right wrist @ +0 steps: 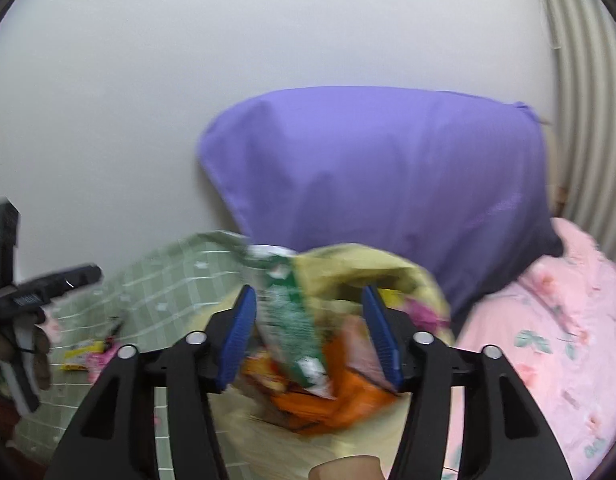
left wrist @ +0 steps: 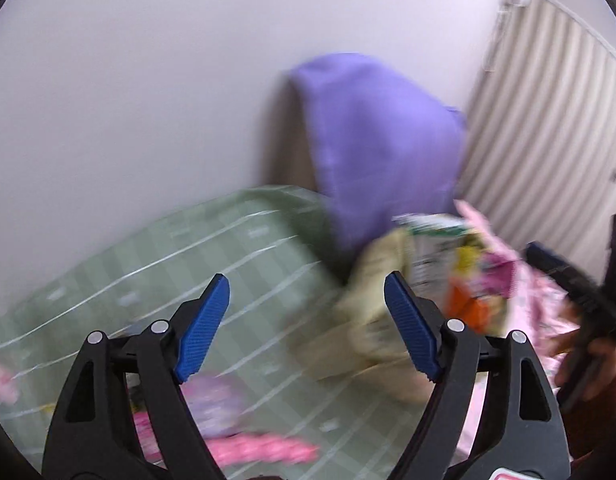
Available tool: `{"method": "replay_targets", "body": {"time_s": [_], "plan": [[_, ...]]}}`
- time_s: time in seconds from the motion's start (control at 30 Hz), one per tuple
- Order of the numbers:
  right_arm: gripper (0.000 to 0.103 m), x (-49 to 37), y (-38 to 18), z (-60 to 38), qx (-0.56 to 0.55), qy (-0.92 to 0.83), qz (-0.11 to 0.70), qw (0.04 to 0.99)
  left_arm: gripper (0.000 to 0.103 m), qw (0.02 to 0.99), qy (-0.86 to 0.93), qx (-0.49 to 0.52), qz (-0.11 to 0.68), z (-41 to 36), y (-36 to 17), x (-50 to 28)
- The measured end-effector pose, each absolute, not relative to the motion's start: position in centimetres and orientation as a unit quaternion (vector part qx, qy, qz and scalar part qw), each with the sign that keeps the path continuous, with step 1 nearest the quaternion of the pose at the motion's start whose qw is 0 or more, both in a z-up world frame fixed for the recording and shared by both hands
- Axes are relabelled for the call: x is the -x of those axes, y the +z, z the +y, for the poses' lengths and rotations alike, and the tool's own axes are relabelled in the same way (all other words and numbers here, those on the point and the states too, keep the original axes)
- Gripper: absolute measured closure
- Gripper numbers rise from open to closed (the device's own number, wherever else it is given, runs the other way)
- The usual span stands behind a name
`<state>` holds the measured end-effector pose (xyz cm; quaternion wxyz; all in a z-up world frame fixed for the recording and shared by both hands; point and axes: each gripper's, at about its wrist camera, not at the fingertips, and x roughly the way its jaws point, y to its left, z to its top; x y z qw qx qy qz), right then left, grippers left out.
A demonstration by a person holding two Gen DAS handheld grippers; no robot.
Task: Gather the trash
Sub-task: 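Carry the milk carton and pink-and-yellow packet into the yellow bag and open both grippers, then move both tools back over the remaining items on the table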
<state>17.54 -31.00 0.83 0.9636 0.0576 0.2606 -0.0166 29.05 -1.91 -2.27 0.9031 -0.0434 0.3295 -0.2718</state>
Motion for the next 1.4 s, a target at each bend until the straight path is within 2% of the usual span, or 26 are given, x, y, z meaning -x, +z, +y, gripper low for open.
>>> {"method": "replay_targets", "body": {"time_s": [0.2,0.4,0.53,0.7,0.8,1.0,1.07,1.2,1.23,1.3,1.37,1.4], "plan": [[0.049,-20.3,-0.5,-25.8,-0.018,0.088,0.286,0.954,0.027,0.918,-0.171,0.058,0.353,6.3,-5.6,-28.8],[0.049,-22.4,-2.1,-21.2,-0.002,0.158,0.306,0.939,0.027,0.909,-0.083,0.127,0.389,15.6,-9.3,-28.8],[0.049,-23.5,-3.8,-18.5,0.022,0.171,0.323,0.931,0.026,0.891,-0.059,0.155,0.422,18.4,-12.3,-28.9],[0.049,-24.7,-7.1,-15.0,0.089,0.175,0.364,0.911,0.026,0.865,-0.091,0.168,0.465,17.5,-15.1,-27.9],[0.049,-24.9,-8.7,-13.8,0.086,0.224,0.377,0.895,0.026,0.85,-0.133,0.148,0.488,15.2,-15.6,-26.5],[0.049,-26.1,-10.7,-11.6,0.08,0.255,0.389,0.881,0.026,0.879,-0.164,0.11,0.434,13.4,-11.9,-25.1],[0.049,-26.4,-10.8,-11.1,0.079,0.256,0.39,0.881,0.021,0.884,-0.179,0.115,0.415,12.8,-11.0,-26.3],[0.05,-26.3,-11.1,-10.9,0.082,0.244,0.388,0.885,0.021,0.873,-0.188,0.07,0.444,9.2,-12.4,-31.2],[0.05,-26.0,-11.0,-11.2,0.085,0.241,0.387,0.886,0.023,0.872,-0.178,0.053,0.454,8.5,-13.3,-32.5],[0.05,-25.8,-11.1,-12.0,0.087,0.236,0.389,0.886,0.038,0.86,-0.17,0.048,0.479,7.6,-14.9,-34.2],[0.05,-25.7,-11.3,-12.9,0.079,0.236,0.395,0.884,0.063,0.841,-0.172,0.063,0.51,7.0,-16.3,-35.5],[0.05,-25.8,-11.4,-13.3,0.075,0.237,0.398,0.883,0.064,0.836,-0.171,0.074,0.515,7.1,-16.6,-35.7]]}}
